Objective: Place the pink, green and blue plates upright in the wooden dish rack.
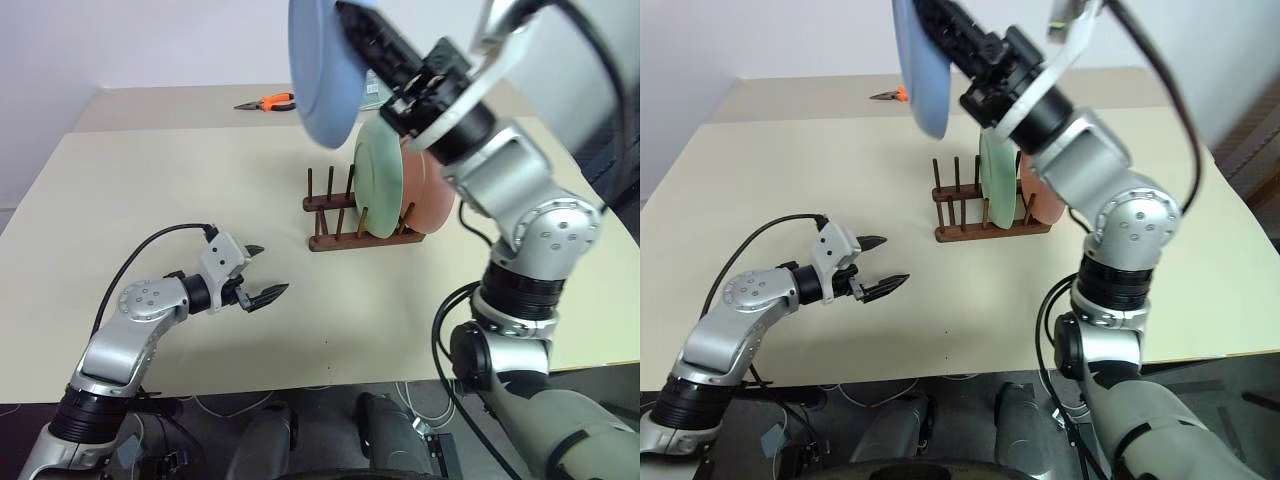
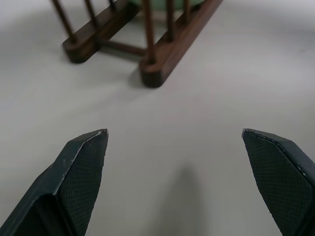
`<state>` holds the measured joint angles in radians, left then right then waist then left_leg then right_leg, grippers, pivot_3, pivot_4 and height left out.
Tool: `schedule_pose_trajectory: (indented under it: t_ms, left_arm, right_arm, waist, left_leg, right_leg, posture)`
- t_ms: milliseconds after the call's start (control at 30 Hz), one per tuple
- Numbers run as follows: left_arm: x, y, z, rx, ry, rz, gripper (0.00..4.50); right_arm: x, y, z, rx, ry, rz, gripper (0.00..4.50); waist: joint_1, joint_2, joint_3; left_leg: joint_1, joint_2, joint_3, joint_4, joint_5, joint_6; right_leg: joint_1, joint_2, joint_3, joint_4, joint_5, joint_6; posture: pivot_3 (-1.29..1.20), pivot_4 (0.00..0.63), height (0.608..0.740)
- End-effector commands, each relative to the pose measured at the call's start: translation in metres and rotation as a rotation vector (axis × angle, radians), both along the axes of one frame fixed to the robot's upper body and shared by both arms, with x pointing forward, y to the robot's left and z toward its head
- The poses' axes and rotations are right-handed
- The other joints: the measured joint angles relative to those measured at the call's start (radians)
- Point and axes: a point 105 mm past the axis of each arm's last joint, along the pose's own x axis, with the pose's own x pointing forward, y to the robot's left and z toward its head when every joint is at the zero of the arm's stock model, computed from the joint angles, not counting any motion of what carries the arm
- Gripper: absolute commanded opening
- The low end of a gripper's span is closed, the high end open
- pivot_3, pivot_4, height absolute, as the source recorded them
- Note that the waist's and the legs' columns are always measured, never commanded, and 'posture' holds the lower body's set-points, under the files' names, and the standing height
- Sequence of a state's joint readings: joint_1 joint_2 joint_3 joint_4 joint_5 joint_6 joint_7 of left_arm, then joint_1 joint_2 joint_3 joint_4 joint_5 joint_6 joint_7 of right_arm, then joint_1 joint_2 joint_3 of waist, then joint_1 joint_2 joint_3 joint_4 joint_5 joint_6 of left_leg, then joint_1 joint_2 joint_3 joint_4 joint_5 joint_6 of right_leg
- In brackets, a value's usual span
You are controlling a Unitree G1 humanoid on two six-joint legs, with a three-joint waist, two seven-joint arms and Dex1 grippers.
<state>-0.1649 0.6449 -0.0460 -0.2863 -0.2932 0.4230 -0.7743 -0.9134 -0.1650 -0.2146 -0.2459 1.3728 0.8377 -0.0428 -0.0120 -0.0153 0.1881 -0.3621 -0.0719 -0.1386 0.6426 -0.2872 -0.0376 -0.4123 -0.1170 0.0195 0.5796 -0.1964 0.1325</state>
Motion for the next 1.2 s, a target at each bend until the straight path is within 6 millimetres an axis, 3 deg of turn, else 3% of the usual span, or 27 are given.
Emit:
schedule_pose_trajectory:
  t_ms: [33, 233, 367, 500, 533, 600, 667, 733, 833, 967, 1100, 1200]
  left_arm:
    - [-0.002, 0.005, 0.012, 0.002, -0.059, 0.011, 4.5]
    - [-0.005, 0.011, 0.014, -0.014, -0.062, 0.041, 4.5]
    - [-0.008, 0.01, 0.016, -0.034, -0.066, 0.032, 4.5]
    - [-0.009, 0.009, 0.017, -0.039, -0.068, 0.025, 4.5]
    - [-0.01, 0.008, 0.017, -0.04, -0.067, 0.023, 4.5]
    - [-0.01, 0.007, 0.017, -0.042, -0.065, 0.02, 4.5]
    - [-0.01, 0.005, 0.017, -0.044, -0.062, 0.014, 4.5]
    - [-0.01, 0.002, 0.016, -0.045, -0.059, 0.008, 4.5]
    - [-0.009, 0.001, 0.016, -0.045, -0.054, 0.0, 4.5]
    - [-0.005, 0.003, 0.013, -0.027, -0.052, -0.002, 4.5]
    - [0.002, 0.01, 0.012, -0.02, -0.069, 0.028, 4.5]
    - [0.01, 0.02, 0.012, -0.028, -0.085, 0.069, 4.5]
  right_arm:
    - [0.006, 0.006, -0.013, -0.023, 0.083, -0.018, 0.05]
    - [0.017, 0.006, -0.041, -0.056, 0.2, -0.058, 0.05]
    - [0.031, 0.002, -0.07, -0.122, 0.294, -0.129, 0.05]
    - [0.036, -0.002, -0.077, -0.136, 0.302, -0.155, 0.05]
    - [0.036, -0.003, -0.077, -0.152, 0.285, -0.166, 0.68]
    - [0.036, -0.004, -0.074, -0.202, 0.221, -0.193, 1.44]
    - [0.028, -0.006, -0.06, -0.272, 0.057, -0.234, 2.39]
    - [0.016, -0.011, -0.042, -0.319, -0.118, -0.258, 2.39]
    - [-0.011, -0.032, -0.011, -0.336, -0.349, -0.254, 2.39]
    - [-0.034, -0.082, -0.006, -0.4, -0.433, -0.287, 2.39]
    - [-0.029, -0.161, -0.054, -0.618, -0.256, -0.479, 2.39]
    - [-0.031, -0.198, -0.104, -0.797, -0.105, -0.547, 2.39]
  waist:
    - [0.0, 0.0, 0.0]
    - [-0.003, 0.0, 0.0]
    - [-0.005, 0.0, -0.001]
    - [-0.005, 0.0, 0.0]
    - [-0.005, 0.0, 0.0]
    - [-0.004, 0.0, 0.0]
    - [-0.004, 0.0, 0.0]
    - [-0.004, 0.0, 0.0]
    - [-0.001, 0.0, 0.0]
    - [0.004, -0.003, -0.002]
    - [0.018, -0.005, -0.003]
    - [0.023, -0.003, -0.002]
  left_leg:
    - [0.0, 0.0, 0.0, 0.0, 0.0, 0.0]
    - [-0.001, 0.0, 0.001, 0.0, 0.0, 0.0]
    - [0.0, 0.0, 0.001, -0.001, 0.0, 0.0]
    - [0.0, 0.0, 0.004, -0.001, 0.0, 0.0]
    - [0.0, 0.0, 0.004, -0.001, 0.0, 0.0]
    - [0.0, 0.0, 0.004, -0.001, 0.0, 0.0]
    - [0.0, 0.0, 0.004, -0.001, 0.0, 0.0]
    - [0.0, 0.0, 0.005, -0.001, 0.0, 0.0]
    - [-0.001, 0.0, 0.005, -0.001, 0.0, 0.0]
    - [-0.001, 0.0, 0.004, -0.001, 0.0, 0.0]
    - [-0.002, 0.0, 0.004, 0.0, 0.0, 0.0]
    - [-0.004, 0.001, 0.006, 0.002, 0.0, 0.0]
  right_leg:
    - [-0.001, 0.0, 0.0, 0.0, 0.0, 0.0]
    - [-0.001, 0.0, 0.0, 0.0, 0.0, 0.0]
    - [-0.001, 0.001, 0.0, 0.0, 0.0, 0.0]
    - [-0.001, 0.001, 0.0, 0.001, 0.0, 0.0]
    - [-0.001, 0.001, 0.0, 0.001, 0.0, 0.0]
    - [-0.001, 0.001, 0.0, 0.0, 0.0, 0.0]
    - [-0.001, 0.001, 0.0, 0.0, 0.0, 0.0]
    - [-0.001, 0.001, 0.0, 0.0, 0.0, 0.001]
    - [-0.001, 0.001, -0.001, 0.0, -0.001, 0.003]
    - [0.001, 0.0, -0.001, -0.002, -0.001, 0.004]
    - [0.002, -0.001, -0.002, -0.004, -0.003, 0.004]
    - [0.001, -0.001, -0.001, -0.004, -0.003, 0.004]
  posture:
    - [0.0, 0.15, 0.74]
    - [0.0, 0.15, 0.74]
    - [0.0, 0.15, 0.74]
    - [0.0, 0.15, 0.74]
    - [0.0, 0.15, 0.74]
    - [0.0, 0.15, 0.74]
    - [0.0, 0.15, 0.74]
    - [0.0, 0.15, 0.74]
    - [0.0, 0.15, 0.74]
    - [0.0, 0.15, 0.74]
    - [0.0, 0.15, 0.74]
    - [0.0, 0.15, 0.74]
